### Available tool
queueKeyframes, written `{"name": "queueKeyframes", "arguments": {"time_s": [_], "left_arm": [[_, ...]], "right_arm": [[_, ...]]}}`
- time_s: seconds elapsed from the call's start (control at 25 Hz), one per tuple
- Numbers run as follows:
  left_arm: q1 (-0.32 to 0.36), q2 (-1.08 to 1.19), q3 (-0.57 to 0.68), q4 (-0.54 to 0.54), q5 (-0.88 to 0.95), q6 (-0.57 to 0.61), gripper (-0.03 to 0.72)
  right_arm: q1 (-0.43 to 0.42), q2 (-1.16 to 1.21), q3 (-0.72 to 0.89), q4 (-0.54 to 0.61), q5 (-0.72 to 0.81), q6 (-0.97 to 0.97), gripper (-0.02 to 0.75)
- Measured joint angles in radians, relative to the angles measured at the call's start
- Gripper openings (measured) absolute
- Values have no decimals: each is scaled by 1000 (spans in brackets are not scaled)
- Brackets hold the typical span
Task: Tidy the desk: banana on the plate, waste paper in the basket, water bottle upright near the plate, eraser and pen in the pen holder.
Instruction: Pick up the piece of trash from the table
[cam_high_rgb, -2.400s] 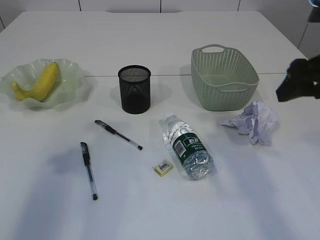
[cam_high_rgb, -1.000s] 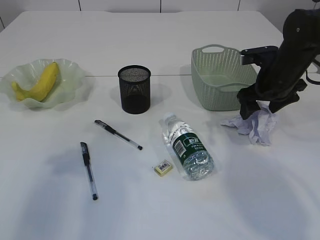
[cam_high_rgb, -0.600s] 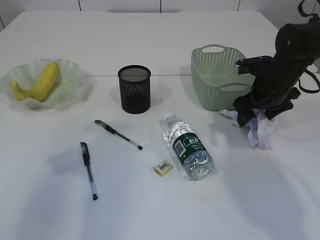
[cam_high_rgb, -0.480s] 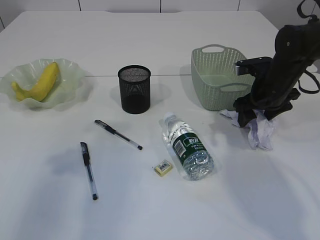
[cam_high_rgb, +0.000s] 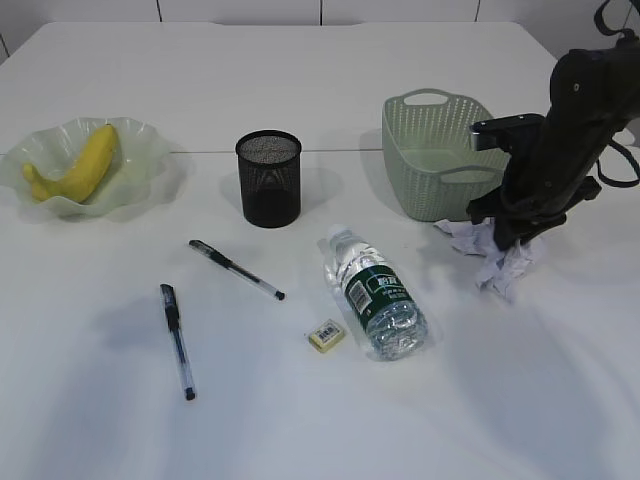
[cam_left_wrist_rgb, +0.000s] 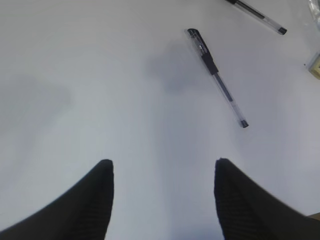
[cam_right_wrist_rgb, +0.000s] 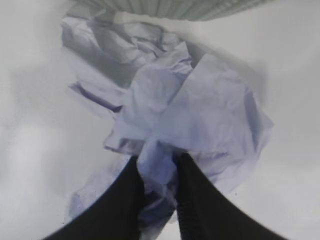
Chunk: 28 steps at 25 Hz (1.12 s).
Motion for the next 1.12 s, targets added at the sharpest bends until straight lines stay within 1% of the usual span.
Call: {"name": "queueKeyframes", "arguments": {"time_s": [0.08,0.24,0.32,0.48,0.72,0.92,1.12], "left_arm": [[0,0,0,2,0,0,454],[0,0,0,2,0,0,454],[0,0,0,2,0,0,454],[0,0,0,4,0,0,454],[0,0,0,4,0,0,454],[0,0,0,4,0,0,454],[0,0,0,4,0,0,454]], "right_arm": [[0,0,0,0,6,0,122],[0,0,0,0,48,0,30],[0,0,0,0,80,-2,8],[0,0,0,29,159,-41,0],[0,-54,0,116,265,-104,0],[0,-128,0,122,362,-122,-1],[0,-213,0,124,387,-131,-1]]}}
